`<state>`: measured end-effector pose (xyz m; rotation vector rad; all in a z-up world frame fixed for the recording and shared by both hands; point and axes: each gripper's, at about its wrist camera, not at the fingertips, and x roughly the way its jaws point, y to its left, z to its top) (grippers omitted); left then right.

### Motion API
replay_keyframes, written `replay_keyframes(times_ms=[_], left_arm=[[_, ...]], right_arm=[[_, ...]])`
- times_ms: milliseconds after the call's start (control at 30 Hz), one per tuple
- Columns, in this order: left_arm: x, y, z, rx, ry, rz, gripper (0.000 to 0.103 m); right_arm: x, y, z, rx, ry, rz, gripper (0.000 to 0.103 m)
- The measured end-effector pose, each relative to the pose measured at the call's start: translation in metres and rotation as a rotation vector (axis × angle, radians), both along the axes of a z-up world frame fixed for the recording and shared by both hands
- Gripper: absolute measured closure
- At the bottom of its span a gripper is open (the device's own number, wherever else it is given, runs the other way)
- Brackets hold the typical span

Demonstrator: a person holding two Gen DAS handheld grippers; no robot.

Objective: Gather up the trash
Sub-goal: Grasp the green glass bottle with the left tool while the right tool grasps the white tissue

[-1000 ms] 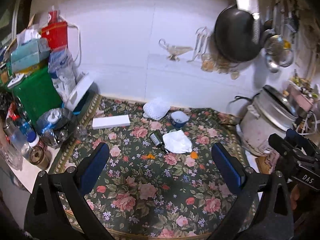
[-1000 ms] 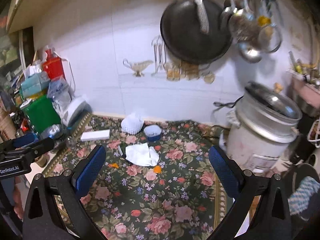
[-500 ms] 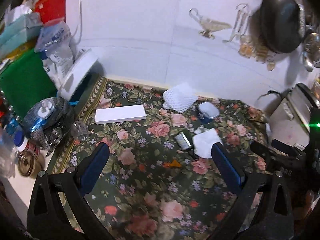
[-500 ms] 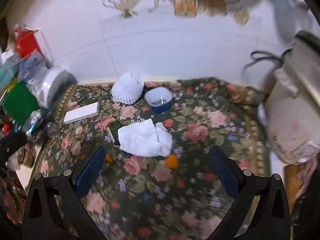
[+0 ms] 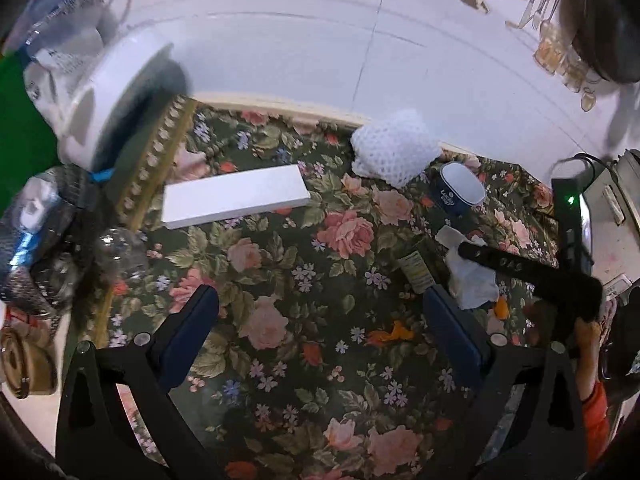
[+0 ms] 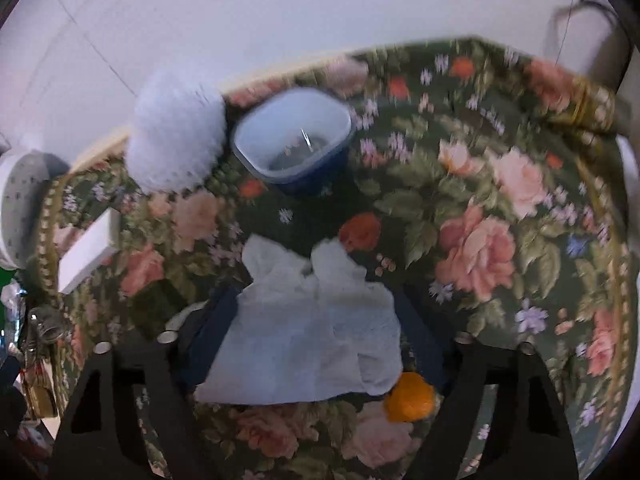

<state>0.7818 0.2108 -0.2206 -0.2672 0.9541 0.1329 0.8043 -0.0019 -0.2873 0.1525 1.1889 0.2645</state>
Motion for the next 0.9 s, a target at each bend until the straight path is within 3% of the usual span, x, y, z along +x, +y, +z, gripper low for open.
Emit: replay_keyframes(times_ms=[133, 167, 267, 567, 700, 900], left_arm=[[0.011, -0.011, -0.011, -0.014, 0.029, -0.047, 0.001], [0.015, -0.016, -0.014, -0.014, 0.036, -0.063, 0.001], [0.026, -0.028, -0.021, -0.018, 0.045, -0.096, 0.001], [0.068, -0.064, -0.046, -0.048, 0.095, -0.138, 0.001], [0.085, -0.075, -0.060, -0.067, 0.130, -0.144, 0.011], [0.112, -0.093, -0.078, -0.076, 0.157, -0.152, 0.016]], right_arm=[[-0.008, -0.006, -0.003, 0.044, -0.002, 0.022, 0.062], [-0.009, -0.009, -0.004, 0.067, 0.009, 0.033, 0.079], [-0.016, -0.018, 0.000, 0.090, -0.001, 0.036, 0.093], [-0.050, -0.058, 0.045, 0.069, -0.117, -0.015, 0.095], [-0.060, -0.073, 0.059, 0.067, -0.155, -0.048, 0.095], [-0.074, -0.089, 0.071, 0.043, -0.198, -0.079, 0.095]])
